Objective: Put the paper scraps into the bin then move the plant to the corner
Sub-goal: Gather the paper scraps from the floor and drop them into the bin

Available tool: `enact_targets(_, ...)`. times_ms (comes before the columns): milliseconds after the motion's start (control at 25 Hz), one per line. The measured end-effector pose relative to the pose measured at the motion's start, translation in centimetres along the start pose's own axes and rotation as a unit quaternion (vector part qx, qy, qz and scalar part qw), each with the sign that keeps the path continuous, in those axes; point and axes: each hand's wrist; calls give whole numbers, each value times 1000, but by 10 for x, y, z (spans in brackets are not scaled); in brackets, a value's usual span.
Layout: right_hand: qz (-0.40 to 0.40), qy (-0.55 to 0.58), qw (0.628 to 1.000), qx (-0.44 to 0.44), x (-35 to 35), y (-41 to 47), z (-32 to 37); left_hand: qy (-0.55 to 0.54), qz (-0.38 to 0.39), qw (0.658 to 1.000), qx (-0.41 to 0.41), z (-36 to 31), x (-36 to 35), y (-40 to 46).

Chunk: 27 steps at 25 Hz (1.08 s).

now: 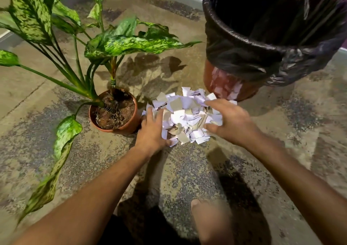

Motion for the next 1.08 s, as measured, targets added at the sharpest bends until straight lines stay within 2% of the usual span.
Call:
enact_targets(40,30,-21,999,-16,-8,2,-1,2,8,1000,12,1,0,3)
enact_targets(120,143,-72,984,-82,-20,12,-18,6,18,1000,22,2,0,9)
enact_targets(160,166,-95,976,-102,-26,18,-25,10,23,999,25,3,0,12)
enact_targets(280,173,-92,974,-118,-41,42,-38,14,44,998,31,0,2,21)
enact_targets(400,187,-90,977,-59,-48,60,-30,24,55,998,15,-5,5,30)
enact_targets(560,212,-166,963,23,-59,73,-4,23,75,997,-23,-19,2,30)
enact_targets(720,184,-171,964,85,-69,51,14,4,93,995,-43,-23,3,15)
enact_targets(840,175,-157,966,109,-67,18,10,28,144,986,-83,-20,8,1)
enact_targets(920,188,-138,966,114,-62,1,2,58,210,970,-110,-15,13,-5)
enact_targets(1000,189,-97,974,79,-48,-10,-5,67,260,957,-108,-10,21,-10)
enact_targets(1080,169,-45,984,39,-29,-15,-16,64,222,969,-89,-9,30,-13)
Point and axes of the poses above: each hand's wrist, its own y-axis towards the middle knuckle, its own x-axis out of the back of the hand, z = x × y, and after that the axes turned 2 degrees about x, right-handed
